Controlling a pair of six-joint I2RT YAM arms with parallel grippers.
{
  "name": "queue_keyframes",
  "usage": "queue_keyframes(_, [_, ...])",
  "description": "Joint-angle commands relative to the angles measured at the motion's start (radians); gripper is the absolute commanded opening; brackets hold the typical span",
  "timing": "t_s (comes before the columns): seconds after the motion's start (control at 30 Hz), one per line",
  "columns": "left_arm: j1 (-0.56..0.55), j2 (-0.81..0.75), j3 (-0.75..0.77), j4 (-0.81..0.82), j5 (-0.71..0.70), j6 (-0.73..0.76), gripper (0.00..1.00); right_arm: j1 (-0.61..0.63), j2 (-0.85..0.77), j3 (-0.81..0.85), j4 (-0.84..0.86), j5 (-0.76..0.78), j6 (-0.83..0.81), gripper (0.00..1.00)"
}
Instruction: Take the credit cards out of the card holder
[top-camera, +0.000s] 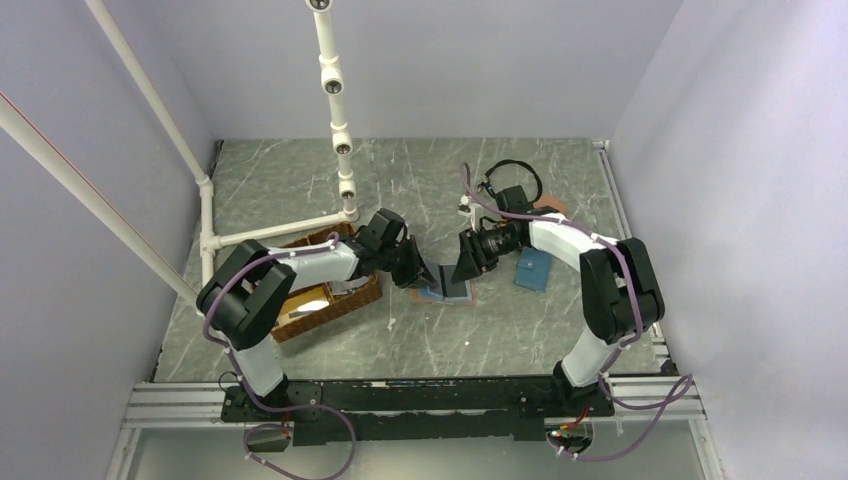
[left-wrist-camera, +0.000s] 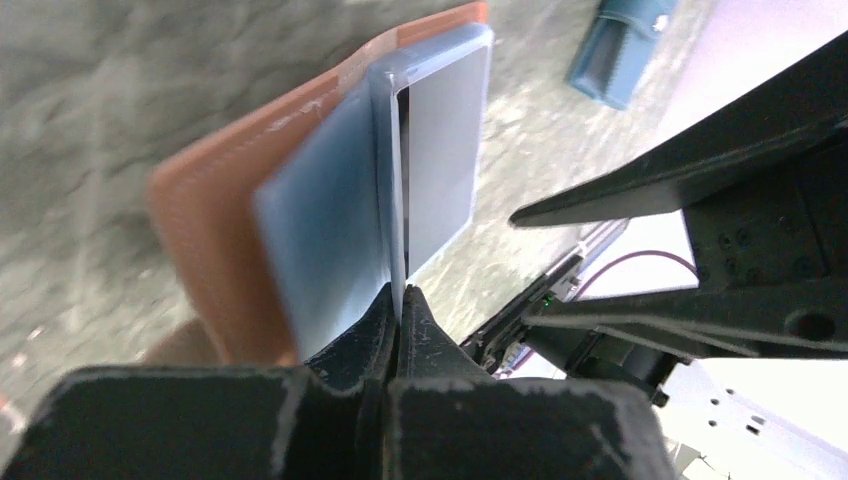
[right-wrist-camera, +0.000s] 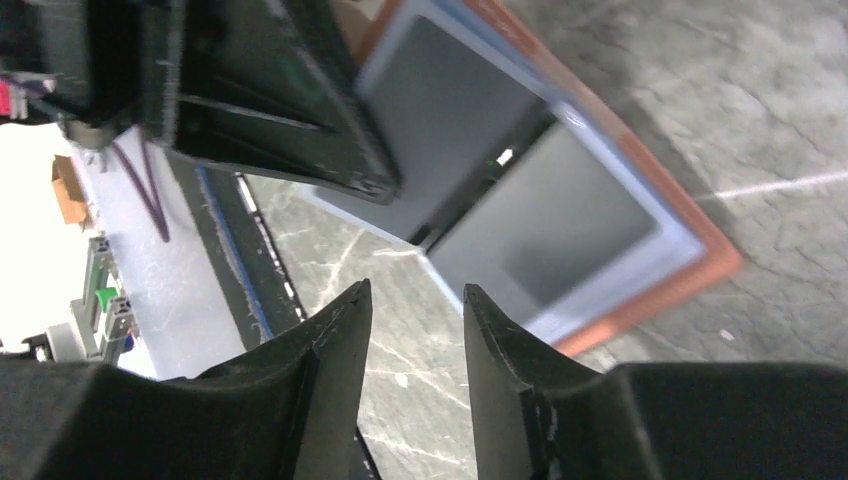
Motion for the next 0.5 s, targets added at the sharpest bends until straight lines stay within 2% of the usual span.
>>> queue_keyframes(0.0, [-0.002,0.029,0.025,0.226,0.108,0.027,0.0,-0.005,-0.047,-0.022,0.039,-0.157,0.003,0.43])
queue_keyframes(0.23, [-0.002,0.038,0.014,0.311,0.128,0.031,0.0,-0.041,0.025,-0.056,0.151,-0.215,0.179,0.43])
queue_keyframes(0.47, [-0.002,0.026,-0.041,0.449,0.162,0.022,0.0,-0.08,0.08,-0.068,0.199,-0.266,0.247,0.43])
